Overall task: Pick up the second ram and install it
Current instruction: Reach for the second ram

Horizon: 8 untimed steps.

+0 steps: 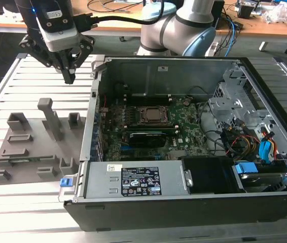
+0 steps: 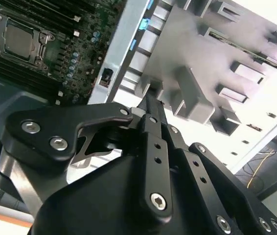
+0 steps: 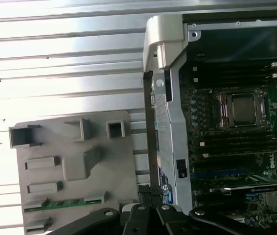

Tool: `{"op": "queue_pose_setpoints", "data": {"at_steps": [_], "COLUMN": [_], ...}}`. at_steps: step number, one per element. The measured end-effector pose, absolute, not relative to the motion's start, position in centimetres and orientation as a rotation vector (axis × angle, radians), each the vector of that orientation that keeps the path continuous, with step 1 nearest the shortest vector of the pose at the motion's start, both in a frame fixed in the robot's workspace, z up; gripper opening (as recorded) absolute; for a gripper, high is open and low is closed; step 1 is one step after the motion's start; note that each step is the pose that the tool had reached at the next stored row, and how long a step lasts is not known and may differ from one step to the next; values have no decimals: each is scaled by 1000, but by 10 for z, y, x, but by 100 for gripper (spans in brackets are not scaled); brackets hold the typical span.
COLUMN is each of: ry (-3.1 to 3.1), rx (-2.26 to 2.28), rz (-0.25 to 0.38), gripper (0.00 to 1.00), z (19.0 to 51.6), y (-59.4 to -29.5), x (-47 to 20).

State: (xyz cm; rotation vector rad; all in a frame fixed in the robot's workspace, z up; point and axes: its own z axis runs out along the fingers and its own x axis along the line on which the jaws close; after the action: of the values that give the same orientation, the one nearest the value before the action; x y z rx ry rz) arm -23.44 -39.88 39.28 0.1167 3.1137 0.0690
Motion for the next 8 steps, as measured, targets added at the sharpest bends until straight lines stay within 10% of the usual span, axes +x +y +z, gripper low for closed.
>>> {"op": "queue_pose_setpoints", "data": {"at_steps": [8], "ry": [3114], "rx": [117], "rz": [69], "gripper": [11], "z": [393], "y": [-399], "x": [-260]}}
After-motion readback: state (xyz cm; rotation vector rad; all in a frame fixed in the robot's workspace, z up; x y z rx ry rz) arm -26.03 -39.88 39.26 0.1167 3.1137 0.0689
